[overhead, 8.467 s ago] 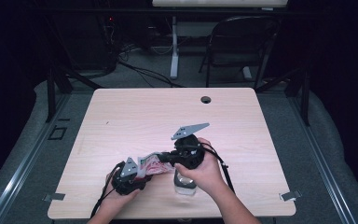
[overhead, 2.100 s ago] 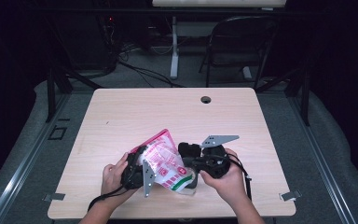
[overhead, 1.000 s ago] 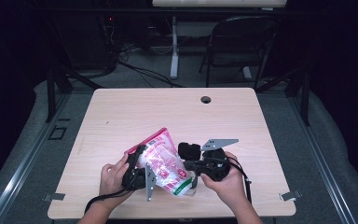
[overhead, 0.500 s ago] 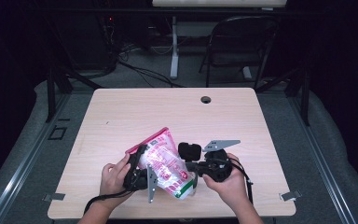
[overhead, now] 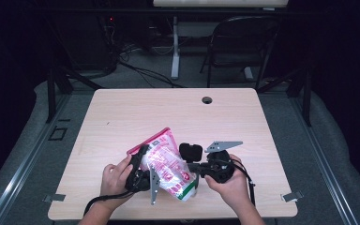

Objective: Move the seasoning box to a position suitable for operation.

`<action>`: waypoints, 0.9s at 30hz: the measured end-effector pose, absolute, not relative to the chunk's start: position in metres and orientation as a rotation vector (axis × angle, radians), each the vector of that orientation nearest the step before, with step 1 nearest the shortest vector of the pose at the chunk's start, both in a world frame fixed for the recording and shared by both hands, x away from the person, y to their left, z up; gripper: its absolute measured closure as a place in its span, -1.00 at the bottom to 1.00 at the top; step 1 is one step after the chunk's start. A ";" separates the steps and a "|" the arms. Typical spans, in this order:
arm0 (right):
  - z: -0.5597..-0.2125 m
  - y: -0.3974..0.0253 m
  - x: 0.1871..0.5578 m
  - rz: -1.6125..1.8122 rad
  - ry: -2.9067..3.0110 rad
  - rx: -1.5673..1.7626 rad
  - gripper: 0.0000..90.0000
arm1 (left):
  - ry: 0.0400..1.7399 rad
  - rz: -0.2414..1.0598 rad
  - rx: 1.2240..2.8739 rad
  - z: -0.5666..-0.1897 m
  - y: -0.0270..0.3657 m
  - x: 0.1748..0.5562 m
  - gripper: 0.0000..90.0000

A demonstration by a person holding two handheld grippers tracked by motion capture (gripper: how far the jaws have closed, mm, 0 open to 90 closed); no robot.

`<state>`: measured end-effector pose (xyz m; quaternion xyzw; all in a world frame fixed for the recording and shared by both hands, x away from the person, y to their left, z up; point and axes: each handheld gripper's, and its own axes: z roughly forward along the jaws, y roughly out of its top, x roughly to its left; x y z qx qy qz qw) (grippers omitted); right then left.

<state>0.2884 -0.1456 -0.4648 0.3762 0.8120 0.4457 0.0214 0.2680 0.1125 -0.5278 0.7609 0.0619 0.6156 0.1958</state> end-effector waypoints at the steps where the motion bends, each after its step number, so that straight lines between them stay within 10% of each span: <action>1: -0.465 -0.145 0.288 1.384 2.514 1.171 1.00 | 0.176 1.727 2.127 -0.528 0.112 0.268 0.33; 27: -0.468 -0.146 0.290 1.386 2.505 1.187 1.00 | 0.114 1.796 2.128 -0.521 0.109 0.264 0.34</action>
